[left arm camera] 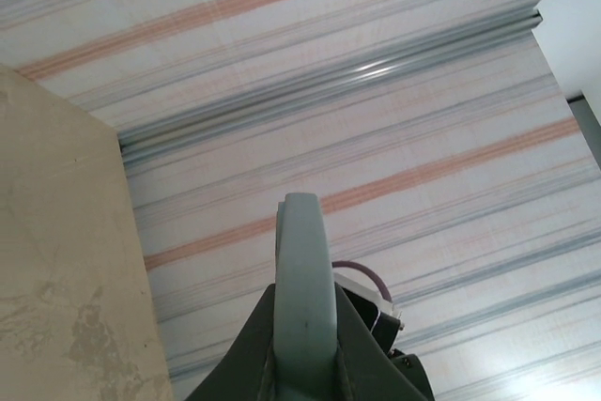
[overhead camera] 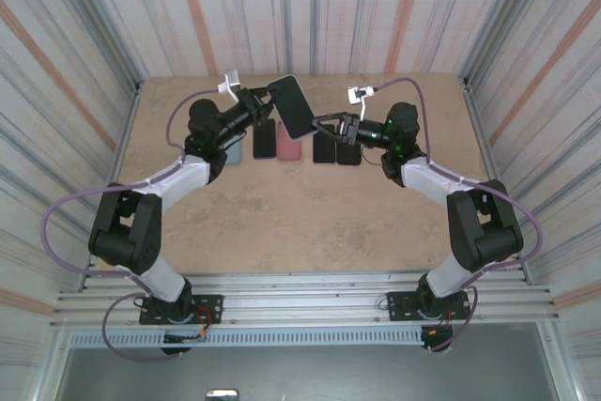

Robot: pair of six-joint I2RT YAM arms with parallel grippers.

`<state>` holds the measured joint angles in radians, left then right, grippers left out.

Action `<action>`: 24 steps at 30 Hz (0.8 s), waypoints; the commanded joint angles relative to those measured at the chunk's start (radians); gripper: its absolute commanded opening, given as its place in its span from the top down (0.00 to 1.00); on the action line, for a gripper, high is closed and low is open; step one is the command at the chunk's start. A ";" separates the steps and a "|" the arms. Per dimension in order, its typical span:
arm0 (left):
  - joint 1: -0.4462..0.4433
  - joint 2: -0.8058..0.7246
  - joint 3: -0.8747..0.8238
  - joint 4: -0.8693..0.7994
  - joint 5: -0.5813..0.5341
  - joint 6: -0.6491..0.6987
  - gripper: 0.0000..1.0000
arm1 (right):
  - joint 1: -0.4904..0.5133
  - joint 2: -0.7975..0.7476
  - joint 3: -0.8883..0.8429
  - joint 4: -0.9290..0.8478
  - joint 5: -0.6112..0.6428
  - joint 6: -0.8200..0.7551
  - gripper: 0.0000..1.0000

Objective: Take the phone out of the phone case

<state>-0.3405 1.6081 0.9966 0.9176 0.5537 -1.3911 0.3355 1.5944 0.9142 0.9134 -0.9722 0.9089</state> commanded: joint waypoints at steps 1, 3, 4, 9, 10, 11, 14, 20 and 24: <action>0.012 -0.068 -0.006 0.068 -0.037 -0.020 1.00 | -0.008 -0.016 -0.017 0.050 -0.007 0.037 0.58; 0.017 -0.071 -0.012 0.079 -0.038 -0.026 1.00 | -0.013 -0.016 -0.020 0.051 -0.003 0.041 0.58; 0.017 -0.071 -0.012 0.084 -0.035 -0.030 1.00 | -0.013 -0.014 -0.021 0.051 -0.001 0.042 0.58; 0.017 -0.076 -0.009 0.089 -0.026 -0.033 1.00 | -0.015 0.006 -0.011 0.071 -0.004 0.066 0.59; 0.019 -0.079 -0.010 0.089 -0.026 -0.033 1.00 | -0.016 0.010 -0.011 0.075 -0.003 0.071 0.59; 0.019 -0.082 -0.011 0.089 -0.025 -0.033 1.00 | -0.018 0.012 -0.011 0.079 -0.004 0.076 0.59; 0.019 -0.085 -0.007 0.084 -0.022 -0.031 1.00 | -0.018 0.022 -0.004 0.076 -0.011 0.098 0.59; 0.020 -0.083 -0.006 0.092 -0.024 -0.039 1.00 | -0.018 0.030 -0.005 0.081 -0.010 0.105 0.59; 0.020 -0.083 -0.007 0.101 -0.022 -0.046 1.00 | -0.018 0.039 0.000 0.085 -0.014 0.110 0.60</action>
<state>-0.3260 1.5818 0.9829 0.9257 0.5362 -1.4078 0.3248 1.6108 0.8974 0.9810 -0.9707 0.9951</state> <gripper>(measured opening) 0.131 0.405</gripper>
